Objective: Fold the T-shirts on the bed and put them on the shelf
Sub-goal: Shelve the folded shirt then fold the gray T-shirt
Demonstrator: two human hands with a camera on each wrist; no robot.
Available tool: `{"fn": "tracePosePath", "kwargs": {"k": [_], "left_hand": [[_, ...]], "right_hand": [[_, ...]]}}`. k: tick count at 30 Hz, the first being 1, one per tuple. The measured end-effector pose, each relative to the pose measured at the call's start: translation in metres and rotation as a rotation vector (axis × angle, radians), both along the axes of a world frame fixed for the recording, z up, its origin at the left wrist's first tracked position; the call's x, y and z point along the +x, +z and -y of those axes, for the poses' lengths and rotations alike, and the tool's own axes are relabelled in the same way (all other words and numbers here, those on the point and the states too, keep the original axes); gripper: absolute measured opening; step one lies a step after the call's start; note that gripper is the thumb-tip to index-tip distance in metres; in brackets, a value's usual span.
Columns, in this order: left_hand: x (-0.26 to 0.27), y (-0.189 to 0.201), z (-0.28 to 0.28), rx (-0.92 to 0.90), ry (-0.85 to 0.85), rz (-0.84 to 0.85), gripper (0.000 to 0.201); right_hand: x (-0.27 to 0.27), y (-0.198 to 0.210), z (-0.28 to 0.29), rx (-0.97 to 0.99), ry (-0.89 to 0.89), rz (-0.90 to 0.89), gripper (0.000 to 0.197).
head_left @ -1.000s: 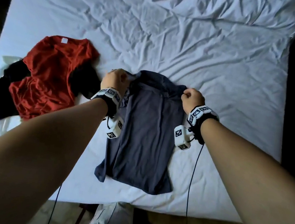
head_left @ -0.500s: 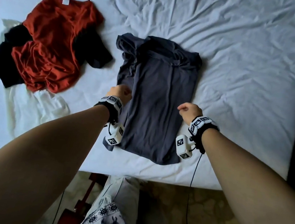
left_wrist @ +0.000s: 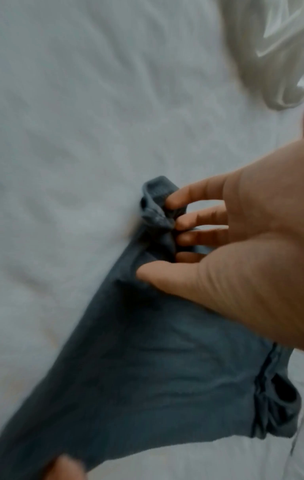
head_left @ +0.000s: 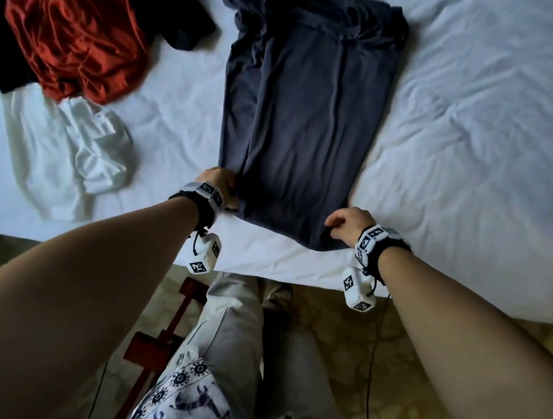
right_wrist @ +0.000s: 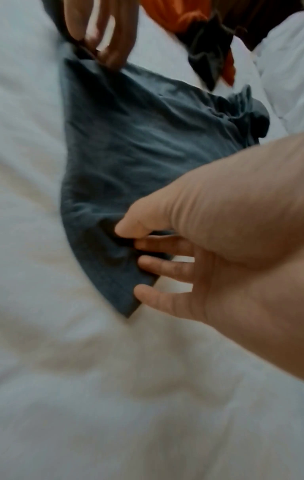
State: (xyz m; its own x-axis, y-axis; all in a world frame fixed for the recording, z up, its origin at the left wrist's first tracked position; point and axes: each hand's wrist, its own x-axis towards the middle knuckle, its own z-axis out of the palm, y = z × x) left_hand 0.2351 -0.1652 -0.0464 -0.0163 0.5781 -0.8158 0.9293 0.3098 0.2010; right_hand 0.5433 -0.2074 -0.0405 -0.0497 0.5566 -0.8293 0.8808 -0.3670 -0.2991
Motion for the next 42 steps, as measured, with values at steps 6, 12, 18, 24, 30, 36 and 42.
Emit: {"fn": "tracePosePath", "kwargs": {"k": [6,12,18,24,30,36,42], "left_hand": [[-0.002,-0.013,0.032,0.083,-0.277,-0.043,0.082],[-0.006,-0.022,0.039,0.229,-0.211,-0.093,0.023],[-0.006,0.000,0.045,0.441,-0.074,0.000,0.017],[0.004,0.037,0.029,0.430,0.008,0.017,0.023],[0.010,0.057,0.009,0.414,-0.129,0.131,0.024],[0.009,0.077,-0.004,0.481,-0.085,0.101,0.024],[0.011,0.084,-0.024,0.515,-0.004,0.182,0.023]], "right_hand": [[-0.009,-0.029,0.037,0.030,0.280,0.090,0.053],[-0.013,-0.037,0.052,0.302,0.203,0.113,0.008],[-0.011,-0.016,0.048,0.274,-0.133,0.089,0.028],[-0.006,0.019,0.036,0.392,-0.300,0.059,0.025],[0.000,0.050,0.021,0.479,-0.411,0.064,0.017],[0.001,0.072,0.010,0.536,-0.432,0.059,0.018],[-0.001,0.083,-0.010,0.578,-0.419,0.051,0.023]]}}
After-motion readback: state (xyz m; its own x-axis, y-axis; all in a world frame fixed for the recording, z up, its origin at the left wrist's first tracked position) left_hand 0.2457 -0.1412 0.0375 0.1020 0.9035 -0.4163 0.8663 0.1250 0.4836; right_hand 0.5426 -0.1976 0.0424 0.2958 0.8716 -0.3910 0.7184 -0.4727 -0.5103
